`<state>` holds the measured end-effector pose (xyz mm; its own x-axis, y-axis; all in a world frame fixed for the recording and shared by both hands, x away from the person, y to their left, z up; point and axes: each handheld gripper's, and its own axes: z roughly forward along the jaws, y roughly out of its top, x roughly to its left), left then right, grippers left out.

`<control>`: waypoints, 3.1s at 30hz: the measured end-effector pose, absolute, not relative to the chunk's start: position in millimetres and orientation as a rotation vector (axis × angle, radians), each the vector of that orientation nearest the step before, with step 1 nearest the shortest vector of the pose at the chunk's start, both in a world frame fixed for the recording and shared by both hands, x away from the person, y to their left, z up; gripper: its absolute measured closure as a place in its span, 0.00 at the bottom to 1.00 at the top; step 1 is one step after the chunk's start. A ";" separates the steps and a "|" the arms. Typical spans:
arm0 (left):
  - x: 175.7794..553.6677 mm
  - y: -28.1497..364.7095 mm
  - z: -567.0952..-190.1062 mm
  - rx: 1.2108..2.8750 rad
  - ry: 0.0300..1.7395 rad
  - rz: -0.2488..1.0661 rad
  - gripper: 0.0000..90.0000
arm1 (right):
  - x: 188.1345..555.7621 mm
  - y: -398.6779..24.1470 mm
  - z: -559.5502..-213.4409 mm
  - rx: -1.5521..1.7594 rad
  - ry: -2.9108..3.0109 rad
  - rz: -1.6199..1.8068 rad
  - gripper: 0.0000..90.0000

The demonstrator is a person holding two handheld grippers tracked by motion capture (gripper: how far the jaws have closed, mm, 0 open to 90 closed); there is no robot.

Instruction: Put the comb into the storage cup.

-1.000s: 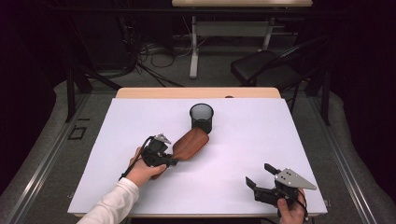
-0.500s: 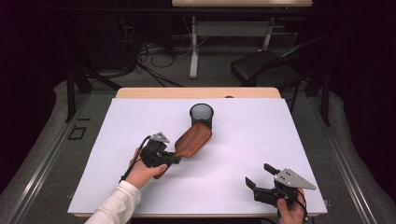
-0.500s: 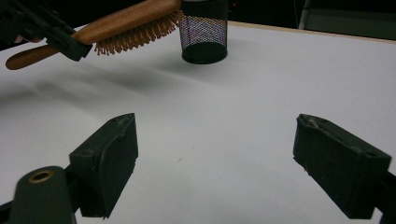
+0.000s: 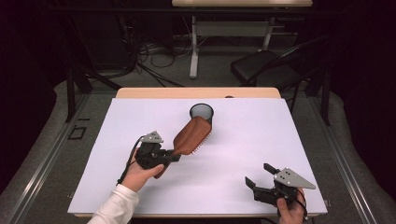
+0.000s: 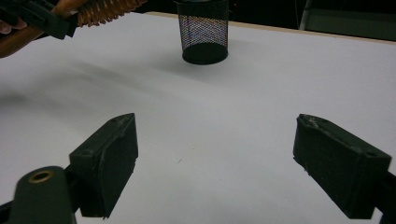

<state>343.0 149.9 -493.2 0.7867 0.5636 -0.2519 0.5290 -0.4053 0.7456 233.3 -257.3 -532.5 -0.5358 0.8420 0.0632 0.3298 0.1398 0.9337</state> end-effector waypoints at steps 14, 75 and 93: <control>340.3 158.0 -493.8 2.041 0.794 0.099 0.81 | 234.7 -255.8 -533.8 1.134 1.936 1.367 0.15; 330.0 155.6 -483.8 1.994 0.741 0.084 0.81 | 306.4 -186.7 -446.6 1.077 2.113 1.380 0.11; 328.9 155.6 -485.1 1.993 0.736 0.093 0.81 | 327.7 -181.6 -445.2 1.116 2.149 1.370 0.04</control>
